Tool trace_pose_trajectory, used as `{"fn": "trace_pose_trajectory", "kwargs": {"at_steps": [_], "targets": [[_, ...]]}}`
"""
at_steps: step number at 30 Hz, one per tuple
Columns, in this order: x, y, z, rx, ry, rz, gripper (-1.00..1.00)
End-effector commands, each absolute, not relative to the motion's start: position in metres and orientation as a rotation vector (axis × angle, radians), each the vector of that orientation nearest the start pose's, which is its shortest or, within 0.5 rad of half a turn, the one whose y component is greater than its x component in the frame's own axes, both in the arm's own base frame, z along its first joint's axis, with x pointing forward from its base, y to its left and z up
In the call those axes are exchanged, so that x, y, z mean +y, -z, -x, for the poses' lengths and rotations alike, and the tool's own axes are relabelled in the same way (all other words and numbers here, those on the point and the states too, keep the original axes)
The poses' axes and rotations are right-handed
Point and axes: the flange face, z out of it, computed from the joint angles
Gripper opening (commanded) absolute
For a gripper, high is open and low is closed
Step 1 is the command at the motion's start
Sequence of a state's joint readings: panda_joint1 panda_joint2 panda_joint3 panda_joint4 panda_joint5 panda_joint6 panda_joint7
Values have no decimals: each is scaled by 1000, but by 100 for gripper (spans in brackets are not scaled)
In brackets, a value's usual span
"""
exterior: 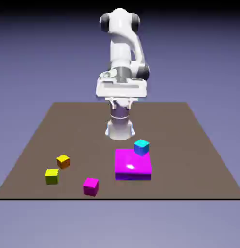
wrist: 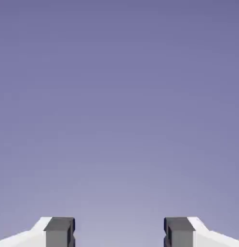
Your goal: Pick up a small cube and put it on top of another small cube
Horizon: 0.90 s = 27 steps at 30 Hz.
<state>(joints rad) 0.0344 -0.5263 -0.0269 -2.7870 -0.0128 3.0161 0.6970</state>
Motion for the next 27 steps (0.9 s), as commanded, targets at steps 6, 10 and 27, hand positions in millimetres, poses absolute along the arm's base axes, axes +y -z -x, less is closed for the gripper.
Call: {"fn": "trace_pose_trajectory", "kwargs": {"at_steps": [6,10,27], "targets": [[-2,-396,-442,618,786,2835,0],[-7,-355,-466,394,623,3008,0],[-57,-187,-522,-853,-348,3404,0]]}}
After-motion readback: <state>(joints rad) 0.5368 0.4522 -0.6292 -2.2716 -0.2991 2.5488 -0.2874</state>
